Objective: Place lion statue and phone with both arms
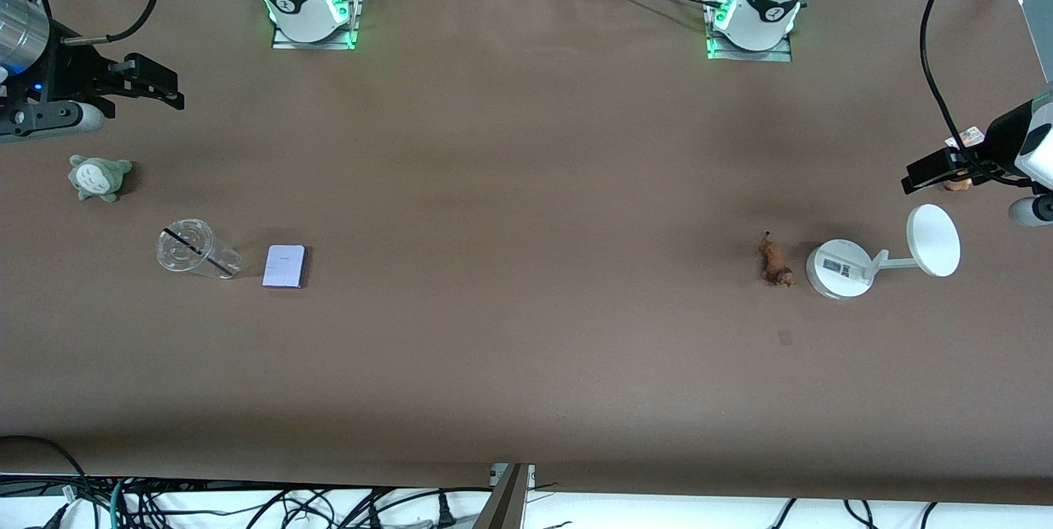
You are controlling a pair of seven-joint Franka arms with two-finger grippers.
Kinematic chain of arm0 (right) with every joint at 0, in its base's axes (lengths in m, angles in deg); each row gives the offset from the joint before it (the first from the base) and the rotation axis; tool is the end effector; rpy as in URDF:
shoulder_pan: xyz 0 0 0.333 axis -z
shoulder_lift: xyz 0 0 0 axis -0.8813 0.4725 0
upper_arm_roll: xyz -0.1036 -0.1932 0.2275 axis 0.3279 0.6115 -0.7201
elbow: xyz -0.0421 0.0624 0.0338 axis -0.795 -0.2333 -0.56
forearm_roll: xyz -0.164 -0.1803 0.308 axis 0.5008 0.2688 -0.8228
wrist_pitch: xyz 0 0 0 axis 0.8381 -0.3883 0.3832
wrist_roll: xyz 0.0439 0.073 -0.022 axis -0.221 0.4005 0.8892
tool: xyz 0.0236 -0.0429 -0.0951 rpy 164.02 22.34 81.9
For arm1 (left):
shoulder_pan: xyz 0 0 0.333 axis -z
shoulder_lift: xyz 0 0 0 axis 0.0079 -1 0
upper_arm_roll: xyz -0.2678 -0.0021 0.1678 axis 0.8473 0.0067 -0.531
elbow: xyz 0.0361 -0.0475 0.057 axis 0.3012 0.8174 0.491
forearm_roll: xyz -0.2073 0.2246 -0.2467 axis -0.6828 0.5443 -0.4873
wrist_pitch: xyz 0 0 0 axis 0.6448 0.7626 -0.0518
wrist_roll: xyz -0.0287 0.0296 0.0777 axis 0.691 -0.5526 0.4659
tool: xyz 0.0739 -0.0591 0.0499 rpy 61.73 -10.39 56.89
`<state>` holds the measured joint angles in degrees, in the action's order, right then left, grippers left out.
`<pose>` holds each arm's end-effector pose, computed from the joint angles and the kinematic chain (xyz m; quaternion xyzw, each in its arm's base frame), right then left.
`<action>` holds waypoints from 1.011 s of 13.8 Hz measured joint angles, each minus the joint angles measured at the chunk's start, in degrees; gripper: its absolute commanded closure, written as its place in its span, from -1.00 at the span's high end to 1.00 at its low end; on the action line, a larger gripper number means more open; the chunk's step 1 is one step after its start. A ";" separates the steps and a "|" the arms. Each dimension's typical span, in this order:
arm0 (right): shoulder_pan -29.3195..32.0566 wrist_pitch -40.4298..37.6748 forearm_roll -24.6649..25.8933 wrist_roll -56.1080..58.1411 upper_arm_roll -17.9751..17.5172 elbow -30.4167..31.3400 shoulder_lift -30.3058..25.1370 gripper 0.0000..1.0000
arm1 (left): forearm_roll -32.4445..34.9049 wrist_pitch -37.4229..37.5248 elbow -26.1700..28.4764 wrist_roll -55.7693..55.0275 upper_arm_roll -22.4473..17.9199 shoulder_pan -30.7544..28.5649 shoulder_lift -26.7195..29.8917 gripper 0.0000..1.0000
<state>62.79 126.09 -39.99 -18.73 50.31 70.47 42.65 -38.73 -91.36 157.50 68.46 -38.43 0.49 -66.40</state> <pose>0.5321 0.0282 0.6000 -0.9951 -0.0604 0.0759 0.0197 0.5962 0.0268 0.5728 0.9959 0.0821 -0.0388 0.0046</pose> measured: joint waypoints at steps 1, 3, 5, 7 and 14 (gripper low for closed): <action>0.00 0.00 0.00 0.00 0.00 0.00 0.01 0.99 | 0.00 0.00 -0.01 0.00 0.00 0.00 0.00 1.00; 0.00 0.00 0.00 0.00 -0.01 0.00 0.04 0.99 | 0.00 0.00 -0.01 0.00 0.00 0.00 -0.01 1.00; 0.00 0.00 0.00 0.00 -0.01 0.00 0.04 0.99 | 0.00 0.00 -0.01 0.00 0.00 0.00 -0.01 1.00; 0.00 0.00 0.00 0.00 -0.01 -0.01 0.13 0.99 | 0.00 0.00 -0.03 0.00 0.00 0.00 -0.03 1.00; 0.01 0.00 0.00 0.03 -0.01 -0.22 0.85 0.99 | 0.00 0.00 -0.05 0.00 0.00 0.00 -0.04 1.00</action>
